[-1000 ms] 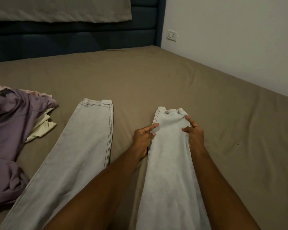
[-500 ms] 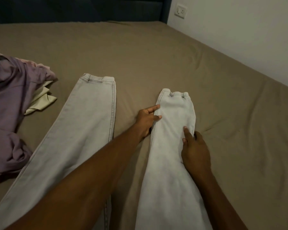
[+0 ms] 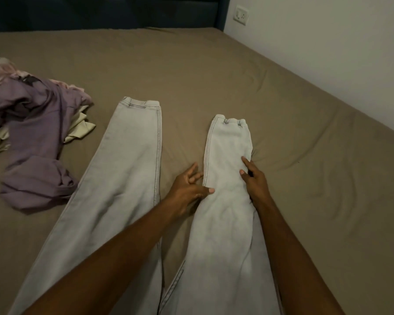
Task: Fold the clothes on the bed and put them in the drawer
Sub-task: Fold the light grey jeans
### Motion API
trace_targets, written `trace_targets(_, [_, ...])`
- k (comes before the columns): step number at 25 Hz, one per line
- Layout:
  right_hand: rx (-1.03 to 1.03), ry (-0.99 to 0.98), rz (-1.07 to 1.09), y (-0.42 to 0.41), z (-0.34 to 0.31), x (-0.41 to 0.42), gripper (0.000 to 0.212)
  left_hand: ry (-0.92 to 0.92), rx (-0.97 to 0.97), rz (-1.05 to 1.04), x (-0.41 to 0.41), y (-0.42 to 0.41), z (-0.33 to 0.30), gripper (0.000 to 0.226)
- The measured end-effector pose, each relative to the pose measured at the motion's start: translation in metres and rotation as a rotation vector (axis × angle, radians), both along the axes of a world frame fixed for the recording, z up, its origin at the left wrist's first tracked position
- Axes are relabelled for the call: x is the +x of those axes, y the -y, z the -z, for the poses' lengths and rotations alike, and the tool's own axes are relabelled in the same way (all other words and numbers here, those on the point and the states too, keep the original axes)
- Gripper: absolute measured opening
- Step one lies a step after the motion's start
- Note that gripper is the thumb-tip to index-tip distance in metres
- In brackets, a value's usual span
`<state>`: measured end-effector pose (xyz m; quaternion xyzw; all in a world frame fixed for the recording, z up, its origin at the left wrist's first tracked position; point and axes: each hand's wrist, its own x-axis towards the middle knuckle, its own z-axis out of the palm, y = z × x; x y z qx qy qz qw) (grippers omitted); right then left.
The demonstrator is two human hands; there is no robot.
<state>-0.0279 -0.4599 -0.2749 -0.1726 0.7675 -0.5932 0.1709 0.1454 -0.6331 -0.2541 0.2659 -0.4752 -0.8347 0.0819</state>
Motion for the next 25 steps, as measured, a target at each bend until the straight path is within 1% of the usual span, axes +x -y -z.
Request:
trace_targets(1, [-0.082, 0.044, -0.014, -0.006, -0.007, 0.0, 0.053, 0.033, -0.049, 0.003, 0.021, -0.008, 0.005, 0.113])
trace_targets(3, [-0.3, 0.251, 0.035, -0.027, -0.02, 0.0, 0.064, 0.098, -0.125, 0.03, 0.062, -0.023, 0.01, 0.121])
trace_targets(4, [-0.322, 0.314, 0.076, -0.036, -0.026, 0.004, 0.07, 0.118, -0.134, 0.018, 0.078, -0.028, 0.012, 0.119])
trace_targets(5, [-0.268, 0.326, 0.1, -0.043, -0.031, 0.012, 0.072, 0.135, -0.132, -0.004, 0.091, -0.031, 0.012, 0.112])
trace_targets(6, [-0.178, 0.294, 0.109, -0.047, -0.036, 0.024, 0.068, 0.147, -0.129, -0.017, 0.1, -0.032, 0.008, 0.104])
trace_targets(8, [-0.021, 0.222, 0.163, -0.052, -0.037, 0.049, 0.052, 0.184, -0.157, -0.043, 0.103, -0.029, 0.002, 0.093])
trace_targets(10, [0.07, 0.182, 0.193, -0.063, -0.035, 0.065, 0.038, 0.209, -0.208, -0.035, 0.096, -0.03, 0.001, 0.089])
trace_targets(11, [0.064, 0.198, 0.214, -0.07, -0.033, 0.069, 0.033, 0.22, -0.247, -0.037, 0.094, -0.032, 0.002, 0.092])
trace_targets(12, [0.0, 0.237, 0.262, -0.079, -0.029, 0.071, 0.03, 0.226, -0.303, -0.032, 0.093, -0.036, 0.003, 0.092])
trace_targets(14, [-0.178, 0.308, 0.39, -0.092, -0.022, 0.076, 0.024, 0.238, -0.397, -0.028, 0.093, -0.047, 0.011, 0.082])
trace_targets(16, [-0.237, 0.308, 0.437, -0.095, -0.012, 0.078, 0.023, 0.216, -0.335, -0.062, 0.093, -0.048, 0.018, 0.063])
trace_targets(18, [-0.219, 0.289, 0.422, -0.095, -0.005, 0.077, 0.024, 0.239, -0.235, -0.086, 0.091, -0.046, 0.015, 0.052])
trace_targets(19, [-0.197, 0.281, 0.42, -0.095, -0.006, 0.079, 0.025, 0.253, -0.243, -0.079, 0.09, -0.046, 0.012, 0.055])
trace_targets(21, [-0.117, 0.244, 0.415, -0.092, -0.011, 0.082, 0.029, 0.317, -0.36, -0.02, 0.094, -0.051, -0.002, 0.074])
trace_targets(23, [-0.042, 0.227, 0.366, -0.09, -0.021, 0.088, 0.038, 0.391, -0.5, 0.13, 0.114, -0.06, -0.024, 0.097])
trace_targets(25, [0.012, 0.265, 0.32, -0.09, -0.044, 0.107, 0.043, 0.448, -0.703, 0.356, 0.141, -0.069, -0.033, 0.115])
